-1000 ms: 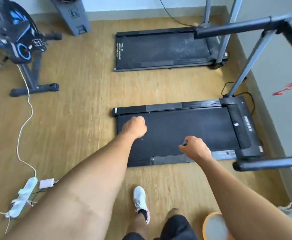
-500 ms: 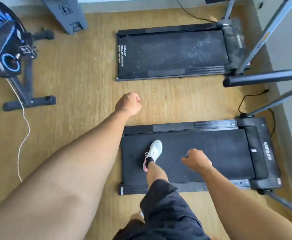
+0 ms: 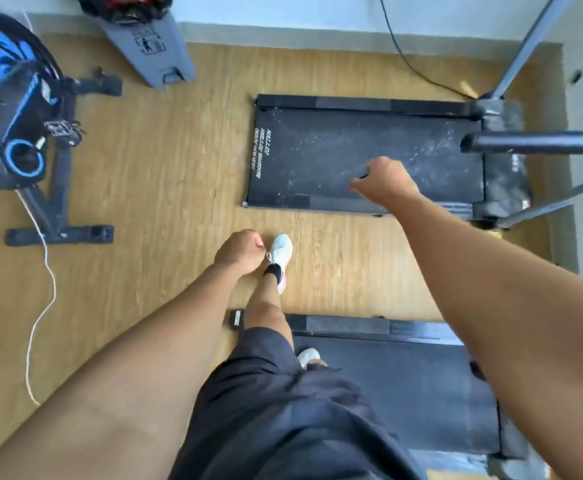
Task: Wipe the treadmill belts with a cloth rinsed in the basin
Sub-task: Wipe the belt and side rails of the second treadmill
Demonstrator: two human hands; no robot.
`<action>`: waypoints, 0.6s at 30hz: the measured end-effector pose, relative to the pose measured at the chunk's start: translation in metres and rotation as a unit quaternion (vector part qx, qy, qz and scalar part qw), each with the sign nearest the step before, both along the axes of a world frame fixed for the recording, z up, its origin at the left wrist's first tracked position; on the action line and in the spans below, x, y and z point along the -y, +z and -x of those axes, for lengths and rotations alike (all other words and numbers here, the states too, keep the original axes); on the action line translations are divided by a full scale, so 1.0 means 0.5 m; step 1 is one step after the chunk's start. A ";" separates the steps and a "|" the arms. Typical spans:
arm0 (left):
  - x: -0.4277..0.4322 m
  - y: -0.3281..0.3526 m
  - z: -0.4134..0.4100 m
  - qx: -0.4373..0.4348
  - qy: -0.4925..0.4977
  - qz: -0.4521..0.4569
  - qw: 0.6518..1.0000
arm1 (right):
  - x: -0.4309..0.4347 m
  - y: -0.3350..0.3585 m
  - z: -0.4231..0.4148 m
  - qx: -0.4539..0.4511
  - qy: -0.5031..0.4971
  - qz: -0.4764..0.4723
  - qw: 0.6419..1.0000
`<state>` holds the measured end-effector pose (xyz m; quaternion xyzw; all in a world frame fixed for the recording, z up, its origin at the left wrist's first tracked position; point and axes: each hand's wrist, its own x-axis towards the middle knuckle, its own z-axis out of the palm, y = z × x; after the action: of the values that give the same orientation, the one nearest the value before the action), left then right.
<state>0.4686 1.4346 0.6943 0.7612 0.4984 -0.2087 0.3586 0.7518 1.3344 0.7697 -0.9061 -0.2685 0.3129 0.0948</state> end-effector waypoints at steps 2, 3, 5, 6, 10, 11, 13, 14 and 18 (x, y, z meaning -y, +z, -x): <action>-0.082 -0.042 -0.098 0.001 -0.030 0.007 1.000 | -0.066 -0.022 -0.077 -0.008 -0.027 0.002 1.000; -0.120 -0.058 -0.154 -0.005 -0.050 0.013 0.999 | -0.084 -0.035 -0.113 -0.014 -0.035 0.011 0.999; -0.197 -0.081 -0.284 -0.017 -0.097 0.029 0.995 | -0.108 -0.055 -0.187 -0.023 -0.053 0.039 0.998; -0.238 -0.086 -0.353 -0.022 -0.120 0.031 0.992 | -0.116 -0.058 -0.224 -0.030 -0.059 0.048 0.997; -0.348 -0.045 -0.649 -0.012 -0.218 0.016 0.976 | -0.115 -0.042 -0.353 -0.037 -0.131 0.059 0.989; -0.366 -0.023 -0.730 -0.003 -0.240 0.023 0.971 | -0.116 -0.039 -0.384 -0.042 -0.150 0.056 0.986; -0.393 0.011 -0.893 0.018 -0.275 0.034 0.961 | -0.122 -0.039 -0.445 -0.057 -0.190 0.054 0.979; -0.400 0.025 -0.973 0.029 -0.296 0.036 0.954 | -0.127 -0.049 -0.479 -0.067 -0.213 0.047 0.974; -0.418 0.031 -1.273 0.061 -0.373 0.040 0.925 | -0.135 -0.121 -0.592 -0.120 -0.301 0.032 0.945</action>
<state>1.1054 1.6438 0.7100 0.8883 0.1471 -0.3001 0.3150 1.0477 1.4022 0.7093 -0.9032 0.0405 0.3843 0.1869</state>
